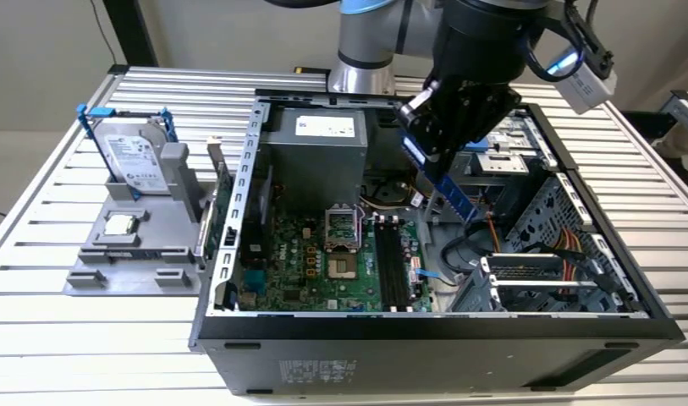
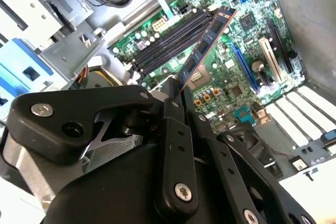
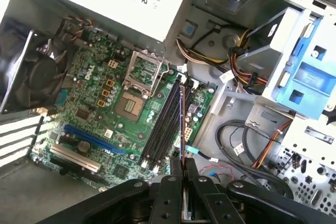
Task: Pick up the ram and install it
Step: 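Insert the ram into the slot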
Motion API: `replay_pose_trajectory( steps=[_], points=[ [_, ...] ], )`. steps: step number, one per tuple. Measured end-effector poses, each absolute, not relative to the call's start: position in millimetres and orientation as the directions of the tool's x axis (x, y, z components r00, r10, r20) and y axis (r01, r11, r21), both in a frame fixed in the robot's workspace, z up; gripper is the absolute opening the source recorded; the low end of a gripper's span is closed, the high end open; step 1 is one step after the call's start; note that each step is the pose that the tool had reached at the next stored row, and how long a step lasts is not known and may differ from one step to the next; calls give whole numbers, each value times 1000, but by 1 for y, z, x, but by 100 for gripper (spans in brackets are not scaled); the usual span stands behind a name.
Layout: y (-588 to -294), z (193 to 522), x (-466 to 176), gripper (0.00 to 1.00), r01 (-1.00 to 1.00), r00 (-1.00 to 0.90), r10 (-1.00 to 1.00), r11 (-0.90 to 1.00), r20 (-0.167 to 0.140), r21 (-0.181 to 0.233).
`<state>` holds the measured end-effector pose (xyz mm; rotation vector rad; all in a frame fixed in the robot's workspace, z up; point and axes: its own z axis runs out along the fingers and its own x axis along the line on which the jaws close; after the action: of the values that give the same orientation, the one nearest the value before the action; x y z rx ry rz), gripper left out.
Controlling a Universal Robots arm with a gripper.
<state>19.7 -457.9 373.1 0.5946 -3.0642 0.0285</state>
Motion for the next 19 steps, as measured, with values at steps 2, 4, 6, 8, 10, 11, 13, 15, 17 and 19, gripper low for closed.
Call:
replay_pose_trajectory(
  steps=[2, 4, 6, 8, 10, 11, 13, 15, 17, 19],
  points=[
    [-458, 373, 20, 0, -357, -934, -357, 934, 23, -14],
    [-458, 373, 20, 0, -339, -940, -339, 941, 23, -14],
    [-458, 373, 20, 0, -322, -947, -322, 947, 23, -14],
    [-458, 373, 20, 0, -305, -952, -304, 952, 23, -14],
    [-458, 373, 20, 0, -287, -958, -287, 958, 23, -14],
    [-458, 373, 20, 0, -279, -960, -278, 960, 23, -14],
    [-458, 373, 20, 0, -261, -965, -261, 965, 23, -14],
    [-458, 373, 20, 0, -244, -970, -243, 970, 23, -14],
    [-458, 373, 20, 0, -227, -974, -226, 974, 23, -14],
    [-458, 373, 20, 0, -211, -977, -210, 977, 23, -14]
  ],
)
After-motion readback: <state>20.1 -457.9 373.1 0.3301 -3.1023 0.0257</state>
